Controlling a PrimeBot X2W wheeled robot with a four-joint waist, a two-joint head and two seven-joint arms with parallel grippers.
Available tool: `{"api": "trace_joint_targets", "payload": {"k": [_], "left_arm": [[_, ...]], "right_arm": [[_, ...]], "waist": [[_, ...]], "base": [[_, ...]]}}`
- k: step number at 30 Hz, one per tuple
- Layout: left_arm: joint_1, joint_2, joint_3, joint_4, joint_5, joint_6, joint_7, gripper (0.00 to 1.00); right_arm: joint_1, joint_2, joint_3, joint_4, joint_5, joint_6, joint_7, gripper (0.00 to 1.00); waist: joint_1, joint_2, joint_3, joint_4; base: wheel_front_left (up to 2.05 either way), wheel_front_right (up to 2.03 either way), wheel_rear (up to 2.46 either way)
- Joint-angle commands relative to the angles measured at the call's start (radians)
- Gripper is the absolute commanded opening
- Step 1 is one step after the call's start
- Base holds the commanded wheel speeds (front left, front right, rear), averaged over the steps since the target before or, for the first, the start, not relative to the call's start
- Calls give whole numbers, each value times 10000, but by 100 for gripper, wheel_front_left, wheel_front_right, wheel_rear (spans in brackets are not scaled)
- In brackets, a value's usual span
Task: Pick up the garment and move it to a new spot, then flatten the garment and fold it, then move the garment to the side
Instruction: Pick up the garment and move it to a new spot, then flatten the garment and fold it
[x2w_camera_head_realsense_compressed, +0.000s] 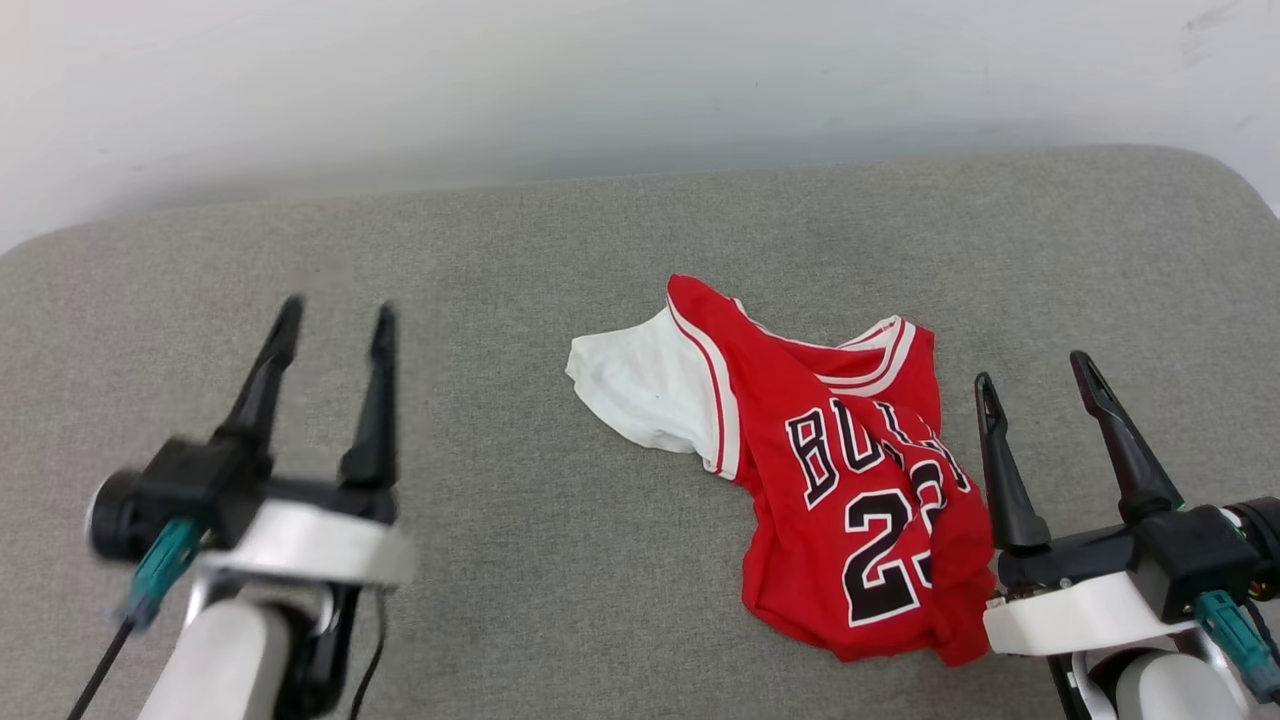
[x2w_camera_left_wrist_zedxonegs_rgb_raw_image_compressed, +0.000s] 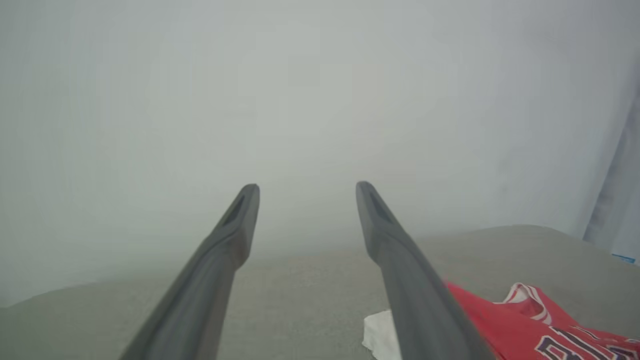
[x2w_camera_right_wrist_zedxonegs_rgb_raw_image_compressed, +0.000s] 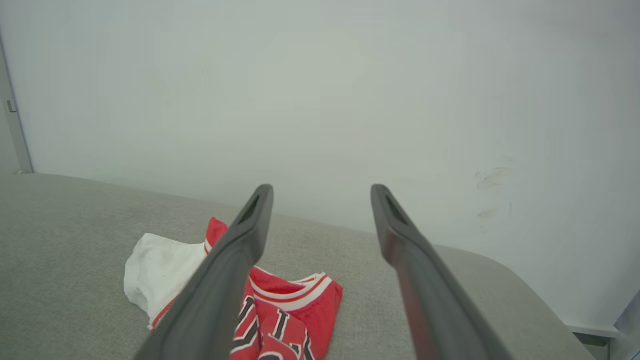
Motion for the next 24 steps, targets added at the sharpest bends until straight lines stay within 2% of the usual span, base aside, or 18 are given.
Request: {"api": "trace_joint_targets", "payload": {"k": [1, 5, 6, 14, 19, 24], "left_arm": [[792, -6, 482, -153, 177, -8, -22, 100], [2103, -285, 1226, -319, 629, -334, -22, 100], [2748, -729, 1494, -350, 895, -619, -22, 100], [3171, -1692, 1899, -439, 1589, -1325, -22, 100], [3021, -1901, 1977, -488, 1897, -1627, -23, 100], [2570, -1601, 1853, -443, 2104, -1890, -23, 100]], "right_arm": [[-67, -15, -11, -94, 133, -7, -17, 100], [-93, -13, 21, -249, 207, -7, -17, 100], [-90, -13, 31, -378, 234, -7, -17, 100], [38, -13, -1, -578, 142, -7, -17, 100], [94, -13, 56, -547, 172, -7, -17, 100], [19, -13, 76, -559, 111, -7, -17, 100]], "waist": [[1, 0, -40, -22], [1, 0, -92, 0], [1, 0, -96, 35], [1, 0, -70, 117], [1, 0, -19, 62], [1, 0, 292, -127]], "base": [[0, 0, 0], [0, 0, 0], [0, 0, 0], [0, 0, 0], [0, 0, 0], [0, 0, 0]]}}
